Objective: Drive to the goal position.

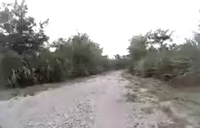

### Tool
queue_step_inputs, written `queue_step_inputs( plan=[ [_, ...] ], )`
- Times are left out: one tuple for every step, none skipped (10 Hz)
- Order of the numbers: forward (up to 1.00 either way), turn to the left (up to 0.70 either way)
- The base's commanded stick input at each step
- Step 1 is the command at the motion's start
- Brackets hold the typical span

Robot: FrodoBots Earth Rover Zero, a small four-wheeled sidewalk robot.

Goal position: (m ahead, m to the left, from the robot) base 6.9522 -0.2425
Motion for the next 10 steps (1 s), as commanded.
queue_step_inputs(
  plan=[
    [1.0, 0.0],
    [1.0, 0.0],
    [1.0, 0.0],
    [1.0, 0.0],
    [1.0, 0.0],
    [1.0, 0.0],
    [1.0, 0.0],
    [1.0, 0.0],
    [1.0, 0.0],
    [1.0, 0.0]
  ],
)
